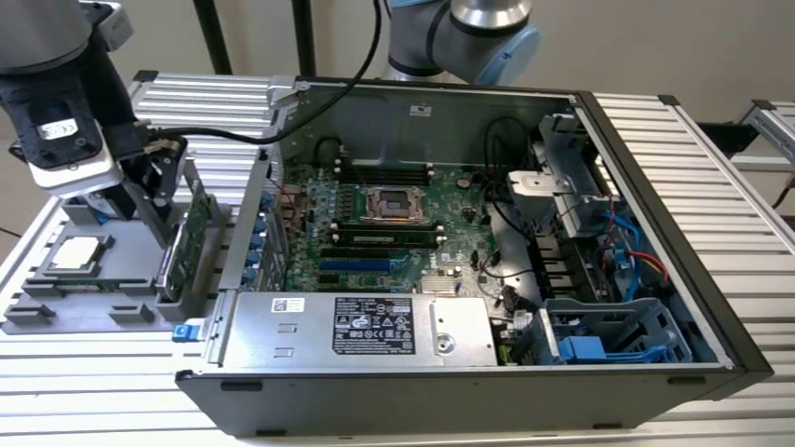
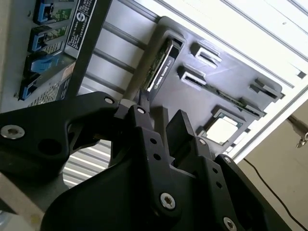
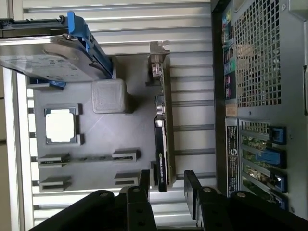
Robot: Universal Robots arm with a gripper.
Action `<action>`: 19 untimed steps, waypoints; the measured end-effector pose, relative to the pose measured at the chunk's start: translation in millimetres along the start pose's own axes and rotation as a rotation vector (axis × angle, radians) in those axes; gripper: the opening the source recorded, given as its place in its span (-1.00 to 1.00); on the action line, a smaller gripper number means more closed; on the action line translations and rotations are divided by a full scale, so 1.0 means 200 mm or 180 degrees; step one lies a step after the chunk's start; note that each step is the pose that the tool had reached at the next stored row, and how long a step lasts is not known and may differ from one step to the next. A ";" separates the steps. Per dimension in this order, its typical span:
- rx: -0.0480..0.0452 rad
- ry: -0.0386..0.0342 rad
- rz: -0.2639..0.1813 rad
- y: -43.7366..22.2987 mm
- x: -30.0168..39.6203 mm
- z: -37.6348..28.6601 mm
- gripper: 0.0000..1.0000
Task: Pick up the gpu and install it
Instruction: 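Pick up the gpu and move the gpu toward the slot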
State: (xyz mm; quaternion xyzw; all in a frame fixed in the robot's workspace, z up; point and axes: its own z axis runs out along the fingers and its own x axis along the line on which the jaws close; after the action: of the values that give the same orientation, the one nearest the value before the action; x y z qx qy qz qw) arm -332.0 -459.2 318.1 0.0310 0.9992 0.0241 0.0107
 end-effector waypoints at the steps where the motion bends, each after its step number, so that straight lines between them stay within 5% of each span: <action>1: 0.0000 0.0000 0.0009 0.000 0.001 0.003 1.00; 19: 0.0001 -0.0001 0.0020 -0.001 0.003 0.023 1.00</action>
State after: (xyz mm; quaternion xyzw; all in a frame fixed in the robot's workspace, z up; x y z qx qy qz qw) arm -332.5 -459.3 313.5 0.0341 0.9991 0.0240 0.0107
